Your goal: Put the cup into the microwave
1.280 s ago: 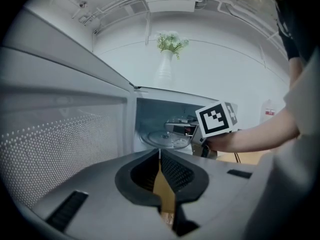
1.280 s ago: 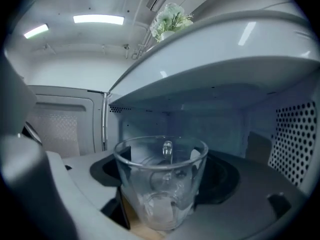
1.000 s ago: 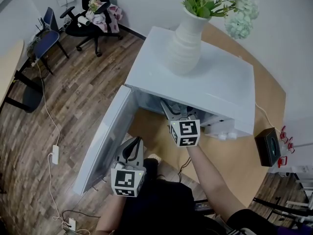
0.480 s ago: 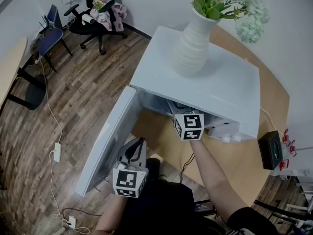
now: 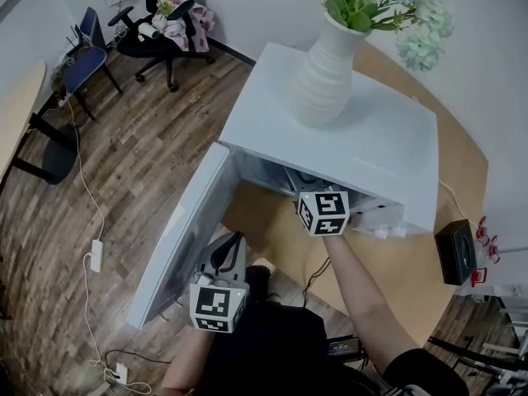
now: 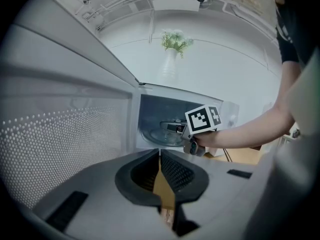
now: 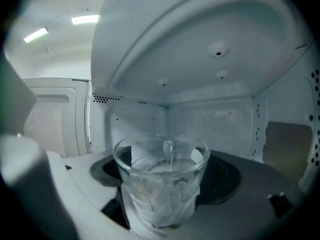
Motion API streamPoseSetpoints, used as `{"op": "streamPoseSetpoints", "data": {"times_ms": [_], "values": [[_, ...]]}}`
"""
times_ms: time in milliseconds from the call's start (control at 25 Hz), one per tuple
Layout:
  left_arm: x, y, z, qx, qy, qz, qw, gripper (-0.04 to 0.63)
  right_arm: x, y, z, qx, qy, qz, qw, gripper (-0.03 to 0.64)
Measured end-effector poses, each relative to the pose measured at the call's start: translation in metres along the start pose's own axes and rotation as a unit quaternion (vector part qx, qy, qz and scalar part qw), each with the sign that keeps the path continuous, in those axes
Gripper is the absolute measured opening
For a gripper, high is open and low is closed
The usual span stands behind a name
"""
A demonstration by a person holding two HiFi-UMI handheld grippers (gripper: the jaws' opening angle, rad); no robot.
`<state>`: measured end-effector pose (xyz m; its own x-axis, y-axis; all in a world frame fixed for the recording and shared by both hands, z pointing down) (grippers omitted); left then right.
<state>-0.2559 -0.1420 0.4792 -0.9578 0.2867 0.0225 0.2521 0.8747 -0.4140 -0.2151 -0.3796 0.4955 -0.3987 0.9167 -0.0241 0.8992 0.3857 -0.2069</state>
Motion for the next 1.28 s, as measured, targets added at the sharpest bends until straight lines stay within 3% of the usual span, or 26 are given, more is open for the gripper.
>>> {"op": "streamPoseSetpoints", "data": {"times_ms": [840,1280], "values": [[-0.005,0.007,0.002,-0.01,-0.005,-0.012,0.9999,0.009,0.002,0.006,-0.007,0.023,-0.002,-0.009,1.0,0.367],[-0.011,0.011,0.003,-0.017,-0.006,-0.019,0.9997,0.009,0.004,0.025,-0.015,0.024,-0.028,-0.023,0.999,0.367]]}}
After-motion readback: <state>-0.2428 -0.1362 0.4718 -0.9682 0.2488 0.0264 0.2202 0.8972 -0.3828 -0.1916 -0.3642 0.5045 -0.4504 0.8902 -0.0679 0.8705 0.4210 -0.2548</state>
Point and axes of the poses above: the fingertips, and each gripper's own axes: y backward along the fingers, x to its left, z out of its top, the point moved 2 cm from there along y, backward along the fingers, and after that the axes turned 14 degrees about z, right-handed, at the moved point
